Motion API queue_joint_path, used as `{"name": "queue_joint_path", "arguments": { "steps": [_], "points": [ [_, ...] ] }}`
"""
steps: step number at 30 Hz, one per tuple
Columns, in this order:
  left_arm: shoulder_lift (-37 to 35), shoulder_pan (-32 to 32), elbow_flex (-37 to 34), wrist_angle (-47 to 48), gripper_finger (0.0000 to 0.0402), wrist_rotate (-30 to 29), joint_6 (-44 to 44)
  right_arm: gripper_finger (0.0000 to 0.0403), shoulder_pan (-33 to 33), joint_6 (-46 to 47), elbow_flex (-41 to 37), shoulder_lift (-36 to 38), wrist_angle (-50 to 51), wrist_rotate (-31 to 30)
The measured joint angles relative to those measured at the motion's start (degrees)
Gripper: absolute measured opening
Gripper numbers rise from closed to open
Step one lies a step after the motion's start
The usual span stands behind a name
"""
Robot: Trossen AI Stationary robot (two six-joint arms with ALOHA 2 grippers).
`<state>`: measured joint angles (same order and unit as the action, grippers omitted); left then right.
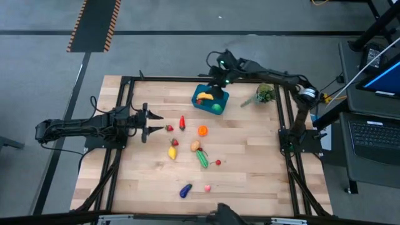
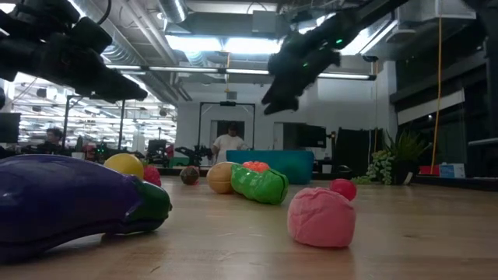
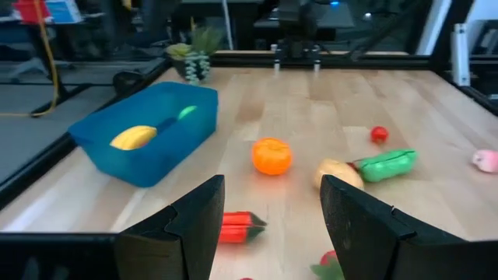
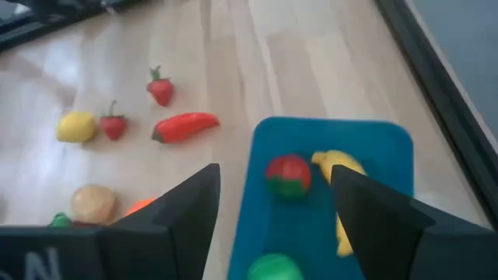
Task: Pick and placing Produce into tupperware
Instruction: Put the yellow lemon into the blue bin
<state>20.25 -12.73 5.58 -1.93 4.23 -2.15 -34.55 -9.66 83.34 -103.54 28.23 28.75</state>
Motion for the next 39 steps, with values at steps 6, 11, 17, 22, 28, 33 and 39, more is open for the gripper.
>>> {"name": "queue_joint_path", "arguments": {
  "steps": [6,11,17,22,28,33,39],
  "points": [
    [0.0,0.0,0.0,-0.3,0.0206,-0.7,0.1,0.0248,2.5,3.3,-17.8,17.6,-10.4,-6.0],
    [0.0,0.0,0.0,-1.3,0.0206,-0.7,0.9,0.0248,5.8,6.7,-30.4,32.2,-18.2,-6.2],
    [0.0,0.0,0.0,-3.2,0.0206,1.9,3.9,0.0248,13.1,9.6,-42.6,46.1,-26.3,-6.2],
    [0.0,0.0,0.0,-3.3,0.0206,2.6,4.7,0.0248,20.3,11.1,-52.3,52.3,-39.6,-6.1],
    [0.0,0.0,0.0,-3.3,0.0206,2.5,4.7,0.0248,26.0,13.9,-61.3,53.1,-52.7,-6.2],
    [0.0,0.0,0.0,-3.2,0.0206,7.2,4.7,0.0248,27.9,13.8,-65.9,53.1,-56.3,-6.2],
    [1.5,0.1,0.0,-2.7,0.0206,10.1,4.6,0.0248,28.1,14.0,-68.8,53.1,-59.8,-6.3]
  ]
}}
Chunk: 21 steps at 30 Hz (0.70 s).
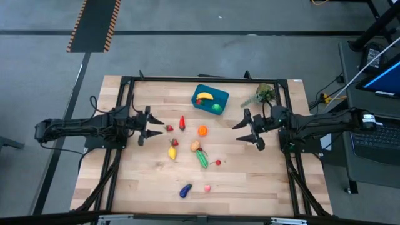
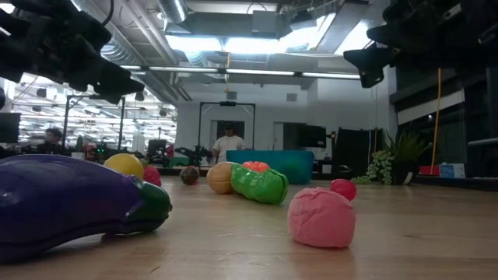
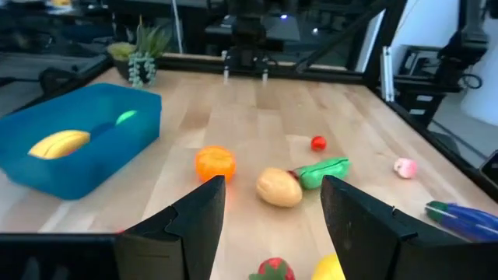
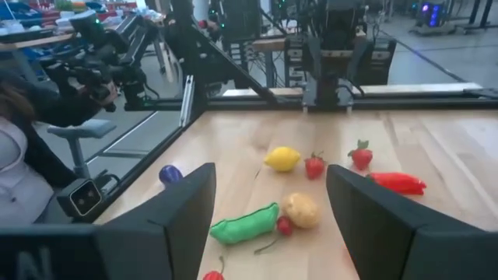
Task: Pick and placing Produce into tupperware
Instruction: Put the yellow lemon into the blue bin
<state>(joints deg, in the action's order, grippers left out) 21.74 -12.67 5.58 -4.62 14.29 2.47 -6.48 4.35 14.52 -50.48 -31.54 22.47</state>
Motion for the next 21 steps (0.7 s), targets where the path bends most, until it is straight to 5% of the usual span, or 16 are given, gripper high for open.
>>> {"name": "queue_joint_path", "arguments": {
  "steps": [11,21],
  "points": [
    [5.6,2.4,1.6,0.1,0.0206,-5.2,-4.9,0.0248,0.0,-0.1,-0.2,0.0,-1.9,0.0],
    [17.7,12.3,14.8,11.5,0.0206,-14.8,-9.2,0.0248,0.0,0.0,-0.2,0.0,-1.9,0.0]
  ]
}}
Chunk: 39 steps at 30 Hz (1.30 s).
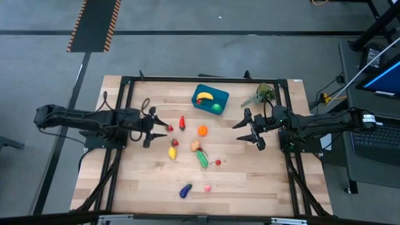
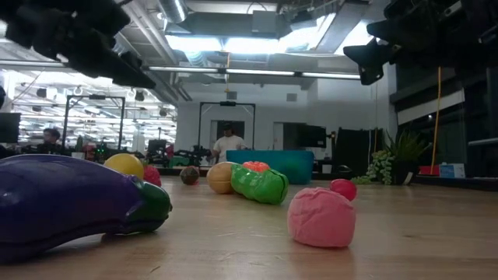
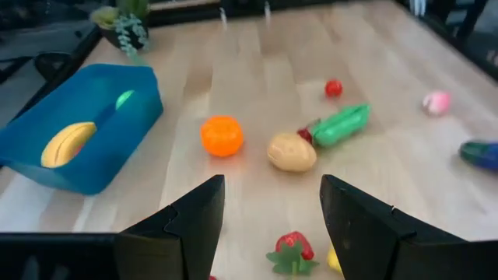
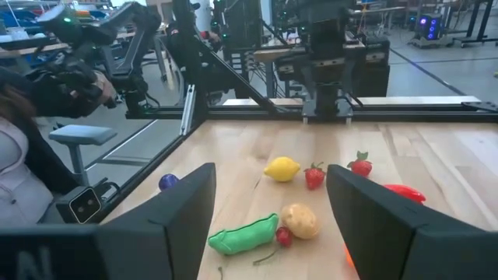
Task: Pick and placing Produce into tupperware
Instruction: Put the yellow lemon into the blue bin
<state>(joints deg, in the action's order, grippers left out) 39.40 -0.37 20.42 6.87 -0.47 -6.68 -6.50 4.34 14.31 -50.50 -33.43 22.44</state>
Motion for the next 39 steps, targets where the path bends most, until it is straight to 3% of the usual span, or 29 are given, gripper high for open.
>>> {"name": "queue_joint_path", "arguments": {
  "steps": [7,14,25,39],
  "points": [
    [12.5,8.1,11.4,10.9,0.0206,-12.0,-0.6,0.0248,0.0,0.1,0.0,0.0,0.2,0.0],
    [19.0,11.6,20.8,17.5,0.0206,-18.1,10.5,0.0248,0.0,0.0,0.0,0.0,1.4,0.0],
    [28.5,20.3,27.1,22.8,0.0206,-18.4,-0.2,0.0248,0.0,-0.2,0.0,0.0,3.8,0.0],
    [48.5,24.1,43.1,46.9,0.0206,-15.0,-17.9,0.0248,0.0,1.4,0.0,0.0,3.7,0.0]
  ]
}}
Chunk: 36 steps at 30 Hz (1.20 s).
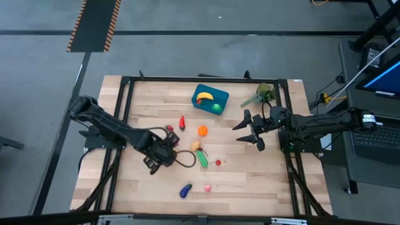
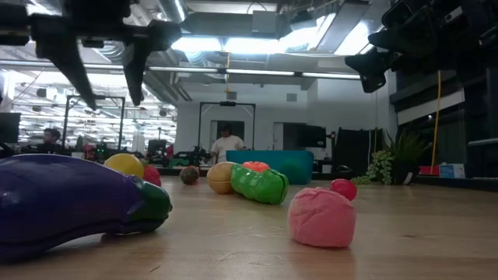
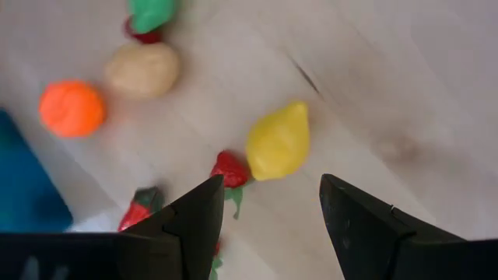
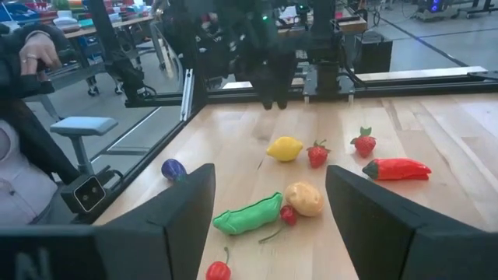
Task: Pick and placing Produce into tupperware
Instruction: Put the yellow lemon into the blue bin
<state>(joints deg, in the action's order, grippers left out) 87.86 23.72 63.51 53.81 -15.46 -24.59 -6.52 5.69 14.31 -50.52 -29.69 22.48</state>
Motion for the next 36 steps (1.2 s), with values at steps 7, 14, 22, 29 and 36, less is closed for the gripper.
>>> {"name": "queue_joint_path", "arguments": {
  "steps": [7,14,22,29,36],
  "points": [
    [4.9,0.6,0.4,0.0,0.0206,0.1,-10.0,0.0248,0.0,-0.1,0.0,0.0,0.0,0.0],
    [7.7,-0.5,0.4,-0.3,0.0206,0.1,-14.8,0.0248,0.0,0.0,0.0,0.0,0.0,0.0],
    [7.7,-2.4,0.4,-3.0,0.0206,0.5,-15.3,0.0248,0.0,-0.1,0.0,0.0,0.0,0.0],
    [7.7,-3.7,0.4,-4.4,0.0206,3.7,-17.3,0.0248,0.0,-0.1,0.0,0.0,0.0,0.0],
    [7.7,-4.7,0.4,-4.4,0.0206,7.1,-18.0,0.0248,0.0,-0.1,0.0,0.0,0.0,0.1]
  ]
}}
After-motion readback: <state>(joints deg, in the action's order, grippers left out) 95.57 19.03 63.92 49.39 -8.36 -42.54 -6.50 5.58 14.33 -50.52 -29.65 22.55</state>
